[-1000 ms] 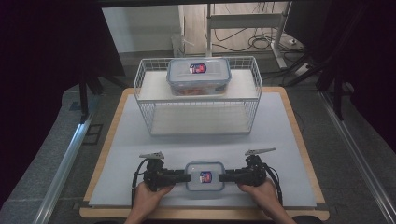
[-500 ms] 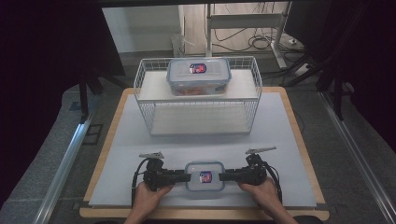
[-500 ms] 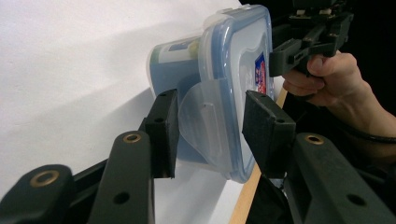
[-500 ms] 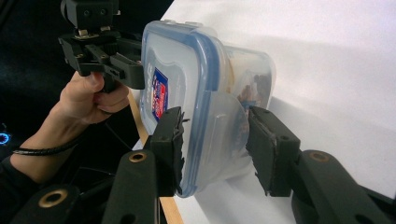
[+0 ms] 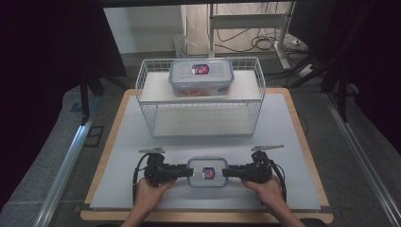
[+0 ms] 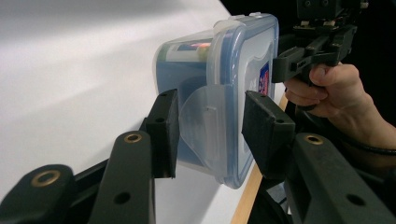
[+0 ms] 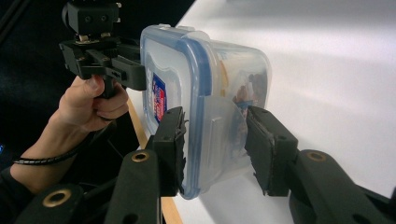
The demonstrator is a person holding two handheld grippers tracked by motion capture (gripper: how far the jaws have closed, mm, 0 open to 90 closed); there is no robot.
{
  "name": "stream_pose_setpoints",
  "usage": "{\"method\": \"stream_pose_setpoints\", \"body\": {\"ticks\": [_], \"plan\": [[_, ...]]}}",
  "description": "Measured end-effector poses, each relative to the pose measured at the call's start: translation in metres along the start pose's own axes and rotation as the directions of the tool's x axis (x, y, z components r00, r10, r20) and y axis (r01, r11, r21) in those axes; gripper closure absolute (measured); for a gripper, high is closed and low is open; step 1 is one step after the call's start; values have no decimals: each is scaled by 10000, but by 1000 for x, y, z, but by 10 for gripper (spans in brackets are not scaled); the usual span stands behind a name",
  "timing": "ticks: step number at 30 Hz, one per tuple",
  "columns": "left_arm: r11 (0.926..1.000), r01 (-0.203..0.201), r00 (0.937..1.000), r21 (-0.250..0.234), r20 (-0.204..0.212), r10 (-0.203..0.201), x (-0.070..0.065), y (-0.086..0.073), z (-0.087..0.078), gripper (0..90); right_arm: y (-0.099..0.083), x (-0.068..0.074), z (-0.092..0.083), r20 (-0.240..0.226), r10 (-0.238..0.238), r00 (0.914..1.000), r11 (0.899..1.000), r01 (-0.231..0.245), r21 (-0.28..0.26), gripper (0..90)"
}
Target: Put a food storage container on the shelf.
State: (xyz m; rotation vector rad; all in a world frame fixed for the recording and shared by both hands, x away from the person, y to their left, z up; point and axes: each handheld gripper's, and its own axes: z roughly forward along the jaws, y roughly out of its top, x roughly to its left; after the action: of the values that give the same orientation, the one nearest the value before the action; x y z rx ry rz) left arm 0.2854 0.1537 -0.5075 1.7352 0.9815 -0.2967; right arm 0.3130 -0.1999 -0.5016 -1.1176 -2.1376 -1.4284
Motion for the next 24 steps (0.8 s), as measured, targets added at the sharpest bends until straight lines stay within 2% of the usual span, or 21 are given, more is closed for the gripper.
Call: {"method": "stream_pose_setpoints", "body": {"ticks": [6, 9, 13, 20, 24], "plan": [[9973, -681, 9975, -276, -202, 675, -15, 30, -14, 573, 26, 15, -10, 45, -572, 9983, 9978, 574, -325, 586], [9925, -1111, 9935, -510, -306, 1096, -27, 55, -23, 573, 45, 26, -18, 113, -946, 9954, 9939, 951, -559, 585], [9858, -1494, 9883, -762, -424, 1465, -37, 80, -33, 573, 74, 41, -30, 241, -1425, 9895, 9856, 1440, -881, 584], [9734, -1979, 9794, -1155, -642, 1915, -52, 126, -50, 572, 122, 61, -44, 413, -1928, 9804, 9700, 1968, -1426, 580], [9691, -2050, 9779, -1369, -705, 1969, -57, 151, -58, 572, 148, 70, -50, 531, -2112, 9760, 9608, 2173, -1723, 579]]}}
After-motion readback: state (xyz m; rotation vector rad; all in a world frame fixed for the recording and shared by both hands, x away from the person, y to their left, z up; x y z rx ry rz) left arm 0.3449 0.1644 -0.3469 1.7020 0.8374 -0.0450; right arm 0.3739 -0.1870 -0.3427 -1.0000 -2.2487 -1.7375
